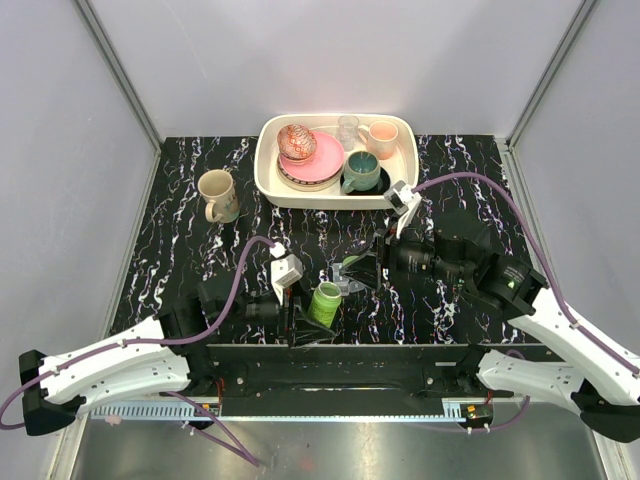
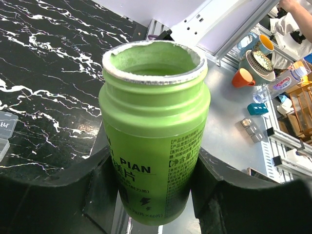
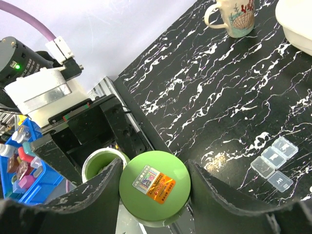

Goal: Sort the pills into containers

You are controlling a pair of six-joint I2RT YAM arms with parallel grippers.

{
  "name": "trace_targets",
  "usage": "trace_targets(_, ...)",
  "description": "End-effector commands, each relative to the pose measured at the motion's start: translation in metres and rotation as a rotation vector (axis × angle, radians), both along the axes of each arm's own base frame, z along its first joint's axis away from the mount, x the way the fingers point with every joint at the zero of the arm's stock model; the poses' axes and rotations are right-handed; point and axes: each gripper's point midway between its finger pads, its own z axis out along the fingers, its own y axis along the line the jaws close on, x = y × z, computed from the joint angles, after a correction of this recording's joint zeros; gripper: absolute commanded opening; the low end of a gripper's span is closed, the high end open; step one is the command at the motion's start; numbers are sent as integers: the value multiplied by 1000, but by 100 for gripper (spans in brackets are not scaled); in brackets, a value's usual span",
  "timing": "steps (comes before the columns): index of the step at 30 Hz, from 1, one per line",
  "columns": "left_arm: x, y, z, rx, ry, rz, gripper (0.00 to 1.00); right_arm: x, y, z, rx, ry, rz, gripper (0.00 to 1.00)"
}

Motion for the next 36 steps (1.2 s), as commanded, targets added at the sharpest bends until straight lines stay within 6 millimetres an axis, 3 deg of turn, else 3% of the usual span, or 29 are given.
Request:
trace_targets(1, 4, 0, 40, -98, -71, 22, 0, -9, 2, 15, 17, -23, 52, 0)
trace_targets(19, 7, -5, 35, -76, -69, 17, 0, -15, 5, -6, -73, 34, 105, 0)
trace_targets(36, 7, -7, 26, -50, -58, 15, 0, -19, 2, 10, -35, 20, 103, 0)
